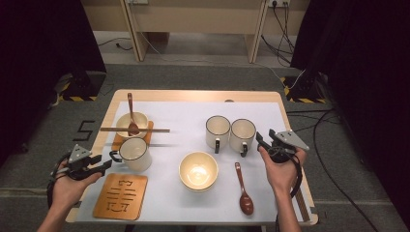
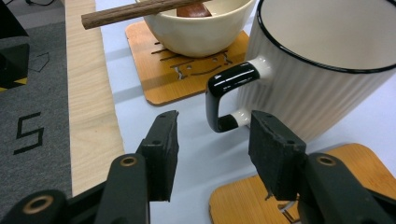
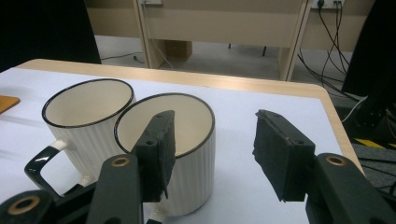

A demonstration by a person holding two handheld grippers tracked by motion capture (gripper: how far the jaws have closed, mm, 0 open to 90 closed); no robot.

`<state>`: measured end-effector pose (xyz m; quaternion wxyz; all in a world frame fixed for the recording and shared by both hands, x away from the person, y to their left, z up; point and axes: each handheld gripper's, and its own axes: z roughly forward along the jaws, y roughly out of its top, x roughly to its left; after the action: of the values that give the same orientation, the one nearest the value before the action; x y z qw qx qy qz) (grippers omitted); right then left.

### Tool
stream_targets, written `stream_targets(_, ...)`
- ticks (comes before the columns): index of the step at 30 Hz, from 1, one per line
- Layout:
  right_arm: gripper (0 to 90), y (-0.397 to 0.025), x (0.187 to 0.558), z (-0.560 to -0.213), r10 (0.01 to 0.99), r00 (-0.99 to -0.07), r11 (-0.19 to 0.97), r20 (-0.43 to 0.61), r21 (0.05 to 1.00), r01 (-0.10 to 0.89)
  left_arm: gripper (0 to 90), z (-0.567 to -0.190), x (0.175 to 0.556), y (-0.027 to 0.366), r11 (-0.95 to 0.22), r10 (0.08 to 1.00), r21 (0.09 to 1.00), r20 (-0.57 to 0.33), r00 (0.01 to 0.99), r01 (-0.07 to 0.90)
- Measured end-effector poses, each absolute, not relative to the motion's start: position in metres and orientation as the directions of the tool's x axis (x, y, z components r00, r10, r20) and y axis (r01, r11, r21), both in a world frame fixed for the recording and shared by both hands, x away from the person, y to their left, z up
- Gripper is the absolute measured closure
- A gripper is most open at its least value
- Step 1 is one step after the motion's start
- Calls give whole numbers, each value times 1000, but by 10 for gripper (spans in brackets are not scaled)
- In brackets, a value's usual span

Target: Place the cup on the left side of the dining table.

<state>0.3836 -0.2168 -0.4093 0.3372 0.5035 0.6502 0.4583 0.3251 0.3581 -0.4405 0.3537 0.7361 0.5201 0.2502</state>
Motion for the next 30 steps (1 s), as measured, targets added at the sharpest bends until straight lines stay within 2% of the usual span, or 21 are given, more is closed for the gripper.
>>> stream_targets(12,484,-216,383,-410,964,-266,75,22,934,349,499,-443,308,360,-190,946,798,-8,325,572)
stream_targets(30,484,-214,383,-411,963,-268,77,22,933,351,488,-468,293,364,-126,959,802,-52,278,585)
